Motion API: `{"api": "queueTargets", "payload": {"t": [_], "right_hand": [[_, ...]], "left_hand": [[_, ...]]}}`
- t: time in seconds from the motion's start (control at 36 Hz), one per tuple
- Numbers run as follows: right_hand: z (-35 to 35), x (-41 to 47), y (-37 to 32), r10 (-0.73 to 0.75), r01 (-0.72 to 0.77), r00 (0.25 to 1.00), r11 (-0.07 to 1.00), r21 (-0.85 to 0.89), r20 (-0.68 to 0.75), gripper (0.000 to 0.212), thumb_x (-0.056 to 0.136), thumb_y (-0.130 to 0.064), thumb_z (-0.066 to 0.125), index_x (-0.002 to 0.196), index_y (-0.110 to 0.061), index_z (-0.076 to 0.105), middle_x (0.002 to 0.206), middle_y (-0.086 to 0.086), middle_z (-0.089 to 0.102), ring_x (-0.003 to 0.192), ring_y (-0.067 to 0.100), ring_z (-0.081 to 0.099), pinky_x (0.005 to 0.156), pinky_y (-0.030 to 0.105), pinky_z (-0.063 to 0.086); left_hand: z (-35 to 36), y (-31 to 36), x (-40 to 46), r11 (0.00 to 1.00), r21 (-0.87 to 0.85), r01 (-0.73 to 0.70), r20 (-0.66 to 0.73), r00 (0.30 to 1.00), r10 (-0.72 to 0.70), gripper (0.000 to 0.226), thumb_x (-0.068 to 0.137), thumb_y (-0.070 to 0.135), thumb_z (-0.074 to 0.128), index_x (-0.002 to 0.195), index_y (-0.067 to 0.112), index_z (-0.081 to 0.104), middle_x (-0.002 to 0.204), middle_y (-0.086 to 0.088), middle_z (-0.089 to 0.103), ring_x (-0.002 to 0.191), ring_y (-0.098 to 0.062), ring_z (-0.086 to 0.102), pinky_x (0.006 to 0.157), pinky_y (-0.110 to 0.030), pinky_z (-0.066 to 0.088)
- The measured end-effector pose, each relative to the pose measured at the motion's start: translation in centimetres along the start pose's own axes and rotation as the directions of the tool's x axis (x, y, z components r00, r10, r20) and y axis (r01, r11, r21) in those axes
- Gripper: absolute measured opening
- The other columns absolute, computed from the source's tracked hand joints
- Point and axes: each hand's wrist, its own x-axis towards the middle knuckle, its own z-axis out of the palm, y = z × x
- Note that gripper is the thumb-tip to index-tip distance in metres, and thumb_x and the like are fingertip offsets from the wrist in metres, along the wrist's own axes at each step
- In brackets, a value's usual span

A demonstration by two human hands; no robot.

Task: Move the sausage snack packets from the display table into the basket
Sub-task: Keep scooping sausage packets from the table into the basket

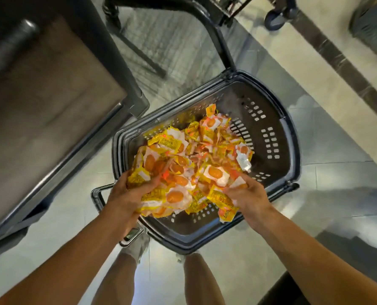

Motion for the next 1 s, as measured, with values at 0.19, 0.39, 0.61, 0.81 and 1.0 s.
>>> {"api": "queueTargets", "payload": {"t": [0.19,0.39,0.61,0.81,1.0], "right_hand": [[-2.2,-7.4,-2.4,-0.101,0.095,0.990,0.994,0.062,0.097,0.047,0.084,0.003,0.073,0.127,-0.016,0.068,0.119,0.014,0.073,0.113,0.037,0.068,0.098,0.058,0.053],[-3.6,-18.3,-8.1,-0.203,0.195,0.962,0.979,0.060,0.182,0.056,0.086,0.004,0.072,0.136,-0.018,0.062,0.121,0.012,0.073,0.112,0.034,0.069,0.100,0.056,0.053],[-4.4,-31.1,-13.7,-0.331,0.329,0.897,0.943,0.056,0.293,0.064,0.087,-0.001,0.073,0.143,-0.025,0.056,0.124,0.006,0.073,0.115,0.028,0.069,0.097,0.049,0.055],[-3.2,-39.6,-15.9,-0.385,0.429,0.838,0.902,-0.033,0.386,0.060,0.085,0.000,0.075,0.136,-0.029,0.062,0.115,0.000,0.076,0.109,0.023,0.072,0.095,0.045,0.058],[0.3,-45.6,-15.0,-0.417,0.566,0.733,0.812,-0.142,0.537,0.059,0.085,-0.007,0.077,0.137,-0.028,0.062,0.114,-0.003,0.077,0.106,0.018,0.073,0.087,0.039,0.060]], "left_hand": [[-1.8,3.1,-7.9,0.996,-0.057,-0.071,0.043,0.996,0.074,0.058,0.074,0.007,0.082,0.127,0.020,0.063,0.114,-0.008,0.076,0.097,-0.030,0.075,0.069,-0.043,0.063],[-3.9,7.3,-20.1,0.979,-0.131,-0.155,0.162,0.971,0.175,0.050,0.085,0.011,0.073,0.134,0.014,0.061,0.125,-0.015,0.070,0.112,-0.035,0.069,0.085,-0.048,0.061],[-5.6,9.4,-33.6,0.906,-0.315,-0.283,0.079,0.943,0.322,0.044,0.080,0.010,0.074,0.124,0.015,0.071,0.123,-0.016,0.071,0.109,-0.034,0.071,0.076,-0.040,0.061],[-8.3,8.2,-42.3,0.788,-0.482,-0.383,-0.013,0.902,0.431,0.048,0.083,0.013,0.078,0.129,0.010,0.066,0.125,-0.018,0.069,0.112,-0.036,0.069,0.084,-0.045,0.059],[-14.0,4.5,-48.1,0.694,-0.555,-0.459,-0.199,0.883,0.425,0.065,0.072,0.023,0.092,0.130,0.015,0.065,0.128,-0.019,0.068,0.114,-0.040,0.067,0.093,-0.056,0.055]]}}
